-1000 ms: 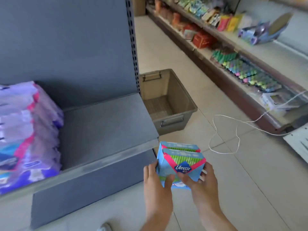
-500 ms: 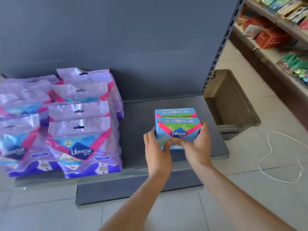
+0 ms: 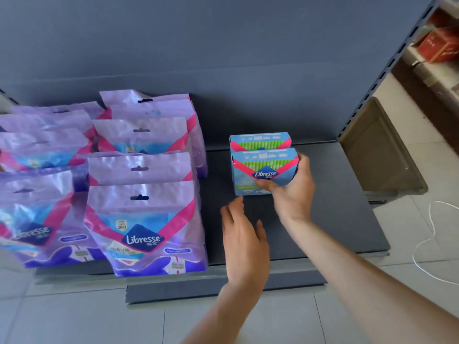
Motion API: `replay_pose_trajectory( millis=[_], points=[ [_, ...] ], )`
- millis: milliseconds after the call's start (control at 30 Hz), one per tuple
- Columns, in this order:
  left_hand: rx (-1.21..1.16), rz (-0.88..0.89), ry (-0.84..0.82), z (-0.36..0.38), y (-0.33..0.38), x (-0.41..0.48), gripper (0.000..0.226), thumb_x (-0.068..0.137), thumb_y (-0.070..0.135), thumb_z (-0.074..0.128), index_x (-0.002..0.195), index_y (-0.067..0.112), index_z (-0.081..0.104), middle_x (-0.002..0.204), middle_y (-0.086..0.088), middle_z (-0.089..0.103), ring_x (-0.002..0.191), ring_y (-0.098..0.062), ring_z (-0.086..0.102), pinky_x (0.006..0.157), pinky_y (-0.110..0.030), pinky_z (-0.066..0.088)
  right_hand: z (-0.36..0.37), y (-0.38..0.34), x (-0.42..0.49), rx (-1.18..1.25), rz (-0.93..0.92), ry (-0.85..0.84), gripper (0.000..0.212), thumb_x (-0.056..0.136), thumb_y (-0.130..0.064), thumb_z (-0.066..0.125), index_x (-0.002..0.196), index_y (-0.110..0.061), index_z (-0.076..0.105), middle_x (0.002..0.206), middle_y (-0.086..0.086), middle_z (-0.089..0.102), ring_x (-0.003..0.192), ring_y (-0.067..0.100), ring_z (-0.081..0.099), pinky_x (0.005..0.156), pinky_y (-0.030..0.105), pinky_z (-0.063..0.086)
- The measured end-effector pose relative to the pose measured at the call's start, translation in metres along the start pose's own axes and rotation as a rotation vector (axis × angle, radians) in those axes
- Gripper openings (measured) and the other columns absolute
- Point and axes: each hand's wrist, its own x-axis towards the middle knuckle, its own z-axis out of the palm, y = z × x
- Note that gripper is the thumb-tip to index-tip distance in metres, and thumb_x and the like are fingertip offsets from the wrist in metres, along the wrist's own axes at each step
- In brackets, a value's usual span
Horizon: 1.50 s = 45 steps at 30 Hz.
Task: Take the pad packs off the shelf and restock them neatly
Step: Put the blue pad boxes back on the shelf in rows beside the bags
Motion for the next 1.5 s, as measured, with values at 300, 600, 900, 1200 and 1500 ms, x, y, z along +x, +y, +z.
replay_pose_trajectory(
  millis=[300,600,900,1200,1500],
  points=[
    [0.192,0.255,-0.092,-0.022,-0.012,0.01,0.035,0.084,0.007,0.058,0.118,0.016,0.051,0.113,-0.002,0.051,0.1,-0.023,0.056,0.083,-0.028,0.039,0.052,-0.002,0.045,-0.18,-0.071,-0.028,0.067,0.053,-0.017,0.091,0.098,-0.017,0.042,0.106,0.006,0.063,0.097,0.021,0.06,0.081,0.029,0.048],
    [0.304,0.329,-0.161,-0.028,-0.017,0.015,0.033,0.081,0.006,0.064,0.112,0.012,0.054,0.105,-0.006,0.053,0.086,-0.025,0.059,0.071,-0.034,0.049,0.06,-0.005,0.052,-0.297,-0.058,-0.083,0.069,0.062,-0.022,0.089,0.107,-0.009,0.039,0.117,0.01,0.058,0.107,0.022,0.057,0.073,0.017,0.038],
    [0.322,0.357,-0.245,-0.021,-0.006,-0.003,0.03,0.089,0.012,0.059,0.118,0.008,0.054,0.112,-0.01,0.053,0.099,-0.03,0.056,0.088,-0.033,0.04,-0.039,-0.013,0.0,-0.497,0.132,-0.24,0.074,0.075,-0.039,0.077,0.137,-0.015,0.045,0.139,0.001,0.051,0.13,0.018,0.045,0.092,0.017,0.03],
    [0.379,0.493,-0.609,0.059,0.044,-0.101,0.036,0.101,0.025,0.04,0.136,0.016,0.035,0.13,0.0,0.038,0.119,-0.019,0.036,0.099,-0.025,0.033,-0.249,0.022,-0.121,-0.891,0.113,-0.464,0.059,0.092,-0.047,0.051,0.145,-0.026,0.035,0.155,-0.009,0.028,0.146,0.007,0.016,0.11,0.026,0.028],
    [0.489,0.697,-0.914,0.162,0.079,-0.248,0.037,0.101,0.028,0.04,0.136,0.019,0.036,0.133,0.002,0.04,0.123,-0.015,0.041,0.1,-0.026,0.04,-0.38,0.076,-0.266,-0.907,0.348,-0.335,0.064,0.096,-0.053,0.037,0.151,-0.025,0.022,0.159,-0.012,0.019,0.147,0.002,0.005,0.115,0.019,0.015]
  ],
)
